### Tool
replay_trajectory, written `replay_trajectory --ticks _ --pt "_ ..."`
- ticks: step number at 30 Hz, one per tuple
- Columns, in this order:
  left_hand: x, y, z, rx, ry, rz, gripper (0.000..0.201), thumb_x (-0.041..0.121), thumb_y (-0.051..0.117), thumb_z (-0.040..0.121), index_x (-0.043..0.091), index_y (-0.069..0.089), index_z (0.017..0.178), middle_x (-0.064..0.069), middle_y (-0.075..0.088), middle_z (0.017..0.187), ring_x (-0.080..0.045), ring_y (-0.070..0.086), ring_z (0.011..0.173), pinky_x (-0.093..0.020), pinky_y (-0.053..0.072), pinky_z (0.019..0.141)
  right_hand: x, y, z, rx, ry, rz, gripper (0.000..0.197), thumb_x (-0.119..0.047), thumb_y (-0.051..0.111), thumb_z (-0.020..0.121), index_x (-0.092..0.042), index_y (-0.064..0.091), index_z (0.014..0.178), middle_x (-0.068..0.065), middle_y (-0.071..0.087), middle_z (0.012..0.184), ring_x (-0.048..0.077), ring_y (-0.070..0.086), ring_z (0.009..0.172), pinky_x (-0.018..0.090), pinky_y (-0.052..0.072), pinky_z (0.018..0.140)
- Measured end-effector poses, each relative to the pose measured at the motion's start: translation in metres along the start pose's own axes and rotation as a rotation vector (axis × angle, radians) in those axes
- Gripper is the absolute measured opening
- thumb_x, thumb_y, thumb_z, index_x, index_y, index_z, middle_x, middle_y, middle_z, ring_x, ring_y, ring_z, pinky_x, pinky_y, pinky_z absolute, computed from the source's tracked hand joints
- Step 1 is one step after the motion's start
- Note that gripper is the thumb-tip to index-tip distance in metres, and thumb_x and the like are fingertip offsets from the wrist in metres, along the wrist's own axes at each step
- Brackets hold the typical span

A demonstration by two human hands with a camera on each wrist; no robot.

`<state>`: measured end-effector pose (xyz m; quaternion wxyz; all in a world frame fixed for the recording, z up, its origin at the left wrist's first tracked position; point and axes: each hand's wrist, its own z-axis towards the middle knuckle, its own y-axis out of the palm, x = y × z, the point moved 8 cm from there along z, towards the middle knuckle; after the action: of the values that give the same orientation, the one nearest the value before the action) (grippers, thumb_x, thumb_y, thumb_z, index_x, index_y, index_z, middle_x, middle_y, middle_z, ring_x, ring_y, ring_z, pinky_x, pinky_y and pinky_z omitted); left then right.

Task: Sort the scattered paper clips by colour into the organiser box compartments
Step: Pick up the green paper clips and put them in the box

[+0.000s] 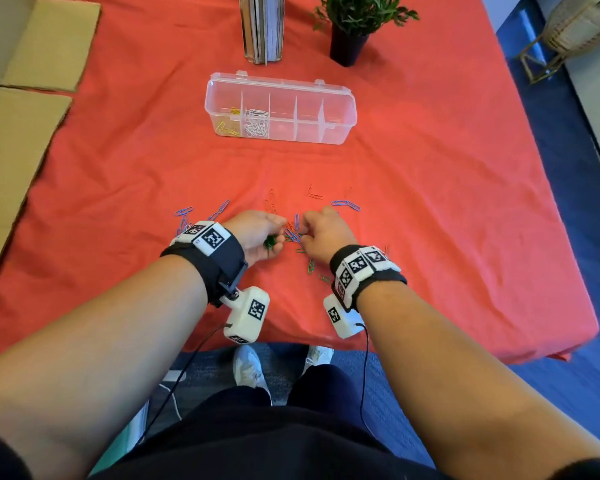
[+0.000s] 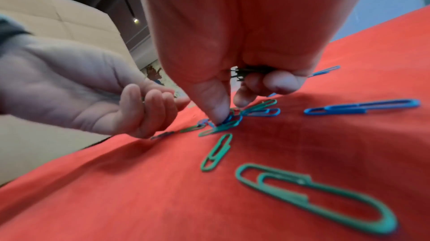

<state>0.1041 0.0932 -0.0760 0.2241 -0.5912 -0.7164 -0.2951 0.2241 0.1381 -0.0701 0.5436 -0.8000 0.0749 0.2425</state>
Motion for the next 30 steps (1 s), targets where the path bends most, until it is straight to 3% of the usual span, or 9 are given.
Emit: replay_trajectory --ticks 2,4,7,9,11,16,23,27,30 --pt "0.003 -0.006 0.003 0.047 0.067 0.165 0.032 -0.004 0.031 0.094 0.014 0.055 0.082 0.000 0.051 0.071 -0.001 0.048 0.042 -0.011 0.042 0.039 0.001 -0.001 -0.001 -0.007 0.001 -0.025 0.012 -0.013 0.057 0.080 -0.008 0.061 0.090 0.015 0.052 0.102 0.030 0.057 0.089 0.034 0.048 0.082" --pt "0.014 -0.009 0.004 0.109 0.194 0.453 0.032 0.000 0.031 0.094 0.016 0.059 0.089 0.001 0.052 0.071 -0.007 0.046 0.050 -0.016 0.040 0.045 0.007 -0.009 -0.002 -0.006 0.050 0.041 0.006 -0.013 0.057 0.081 -0.012 0.062 0.084 0.006 0.054 0.089 0.023 0.055 0.083 0.026 0.043 0.076" --pt "0.027 -0.005 0.001 0.173 0.376 0.845 0.026 0.011 0.041 0.092 0.015 0.066 0.098 -0.004 0.062 0.077 -0.020 0.055 0.069 -0.026 0.041 0.067 0.023 -0.023 -0.004 0.005 0.156 0.382 0.017 -0.010 0.064 0.079 -0.021 0.057 0.068 -0.006 0.055 0.063 0.009 0.052 0.057 0.021 0.040 0.058" --pt "0.028 0.000 -0.001 0.193 0.488 1.042 0.024 0.018 0.049 0.089 0.014 0.069 0.101 -0.009 0.070 0.098 -0.026 0.063 0.093 -0.030 0.045 0.081 0.033 -0.033 -0.008 0.041 0.218 0.605 0.023 -0.005 0.067 0.078 -0.021 0.058 0.064 -0.006 0.059 0.057 -0.002 0.051 0.043 0.014 0.039 0.049" --pt "0.027 0.006 -0.003 0.194 0.565 1.185 0.021 0.024 0.059 0.084 0.016 0.072 0.099 -0.012 0.069 0.101 -0.028 0.062 0.099 -0.030 0.043 0.082 0.041 -0.041 -0.013 0.082 0.276 0.797 0.020 0.001 0.068 0.076 -0.015 0.061 0.064 -0.007 0.061 0.047 -0.003 0.048 0.034 0.011 0.035 0.040" --pt "0.023 0.005 0.001 0.213 0.562 1.266 0.011 0.022 0.066 0.078 0.013 0.069 0.085 -0.012 0.062 0.093 -0.030 0.060 0.091 -0.030 0.041 0.077 0.057 -0.054 -0.020 0.211 0.379 1.054 0.018 0.007 0.067 0.073 -0.009 0.062 0.065 -0.007 0.059 0.039 -0.002 0.040 0.028 0.011 0.026 0.030" --pt "0.021 -0.003 0.000 0.249 0.582 1.268 0.014 0.020 0.061 0.082 0.012 0.062 0.094 -0.014 0.054 0.100 -0.033 0.057 0.095 -0.037 0.044 0.082 0.068 -0.034 -0.019 0.068 0.427 1.001 0.019 0.000 0.056 0.083 -0.019 0.058 0.077 -0.006 0.065 0.052 0.002 0.037 0.034 0.013 0.020 0.033" --pt "0.024 0.003 -0.003 0.233 0.619 1.318 0.013 0.018 0.060 0.082 0.011 0.063 0.092 -0.014 0.054 0.100 -0.034 0.056 0.097 -0.037 0.043 0.081 0.068 -0.034 -0.017 0.096 0.428 1.032 0.020 -0.002 0.055 0.085 -0.018 0.056 0.073 -0.006 0.069 0.057 0.002 0.035 0.036 0.013 0.020 0.033" --pt "0.019 0.003 0.000 0.237 0.570 1.380 0.019 0.021 0.055 0.086 0.010 0.061 0.099 -0.015 0.055 0.106 -0.036 0.056 0.101 -0.040 0.044 0.086 0.064 -0.040 -0.015 0.132 0.393 0.947 0.021 -0.001 0.059 0.080 -0.018 0.057 0.068 -0.005 0.061 0.052 0.001 0.035 0.033 0.014 0.022 0.032"
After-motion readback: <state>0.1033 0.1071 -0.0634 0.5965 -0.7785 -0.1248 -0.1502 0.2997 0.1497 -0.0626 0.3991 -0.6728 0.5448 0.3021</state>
